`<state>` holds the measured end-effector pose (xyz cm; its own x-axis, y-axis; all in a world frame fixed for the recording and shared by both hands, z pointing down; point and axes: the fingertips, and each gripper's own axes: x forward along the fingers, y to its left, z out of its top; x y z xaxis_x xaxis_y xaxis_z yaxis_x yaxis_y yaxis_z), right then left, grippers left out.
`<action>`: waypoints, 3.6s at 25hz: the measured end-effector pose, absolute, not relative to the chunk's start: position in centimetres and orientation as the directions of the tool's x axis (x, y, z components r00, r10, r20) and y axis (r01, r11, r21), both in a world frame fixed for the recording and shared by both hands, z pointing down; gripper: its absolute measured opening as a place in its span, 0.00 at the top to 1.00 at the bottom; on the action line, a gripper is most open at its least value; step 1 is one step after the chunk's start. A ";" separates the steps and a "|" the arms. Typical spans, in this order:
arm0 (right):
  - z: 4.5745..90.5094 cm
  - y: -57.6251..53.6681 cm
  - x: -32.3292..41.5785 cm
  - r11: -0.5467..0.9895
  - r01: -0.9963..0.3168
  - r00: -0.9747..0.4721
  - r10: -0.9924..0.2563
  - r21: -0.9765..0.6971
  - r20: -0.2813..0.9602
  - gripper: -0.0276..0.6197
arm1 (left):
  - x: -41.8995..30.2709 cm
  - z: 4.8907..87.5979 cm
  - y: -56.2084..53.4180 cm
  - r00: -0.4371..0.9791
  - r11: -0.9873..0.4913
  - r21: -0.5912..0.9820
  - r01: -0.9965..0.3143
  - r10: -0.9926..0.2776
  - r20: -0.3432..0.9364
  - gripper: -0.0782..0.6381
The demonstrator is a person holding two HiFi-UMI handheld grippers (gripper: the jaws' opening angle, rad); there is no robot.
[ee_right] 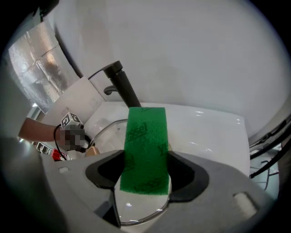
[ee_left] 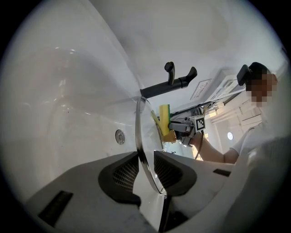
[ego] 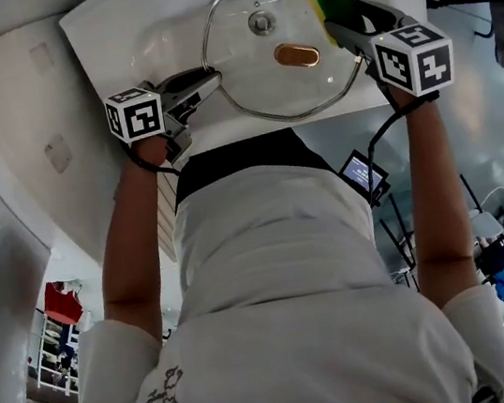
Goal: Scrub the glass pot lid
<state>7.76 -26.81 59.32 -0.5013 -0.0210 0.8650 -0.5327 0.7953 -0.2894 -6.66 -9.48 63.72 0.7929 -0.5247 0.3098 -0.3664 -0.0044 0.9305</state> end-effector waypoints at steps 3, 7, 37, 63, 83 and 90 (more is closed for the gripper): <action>59.7 -26.8 7.4 0.802 -0.524 -0.489 -0.007 -0.287 0.872 0.50 | -6.7 63.7 -9.5 0.797 0.004 0.939 -0.343 -0.527 0.293 0.76; 60.1 -26.7 7.2 0.815 -0.506 -0.466 0.018 -0.284 0.884 0.50 | -6.6 63.5 -9.5 0.802 0.014 0.943 -0.333 -0.521 0.291 0.76; 59.5 -22.4 -0.4 0.968 -0.178 -0.297 0.118 -0.177 0.948 0.51 | -6.4 63.4 -9.6 0.828 0.022 0.956 -0.292 -0.495 0.264 0.77; 60.1 -13.1 -6.9 0.997 -0.063 -0.320 0.027 -0.050 0.947 0.51 | -6.6 63.6 -9.3 0.821 0.036 0.959 -0.283 -0.507 0.261 0.77; 60.6 -5.1 4.3 0.993 -0.111 -0.282 0.005 -0.038 0.959 0.51 | -6.3 63.6 -9.0 0.809 0.047 0.960 -0.275 -0.528 0.258 0.77; 60.2 -4.5 7.6 0.996 -0.085 -0.247 0.011 -0.033 0.969 0.51 | -6.2 63.6 -9.0 0.810 0.049 0.963 -0.265 -0.530 0.250 0.77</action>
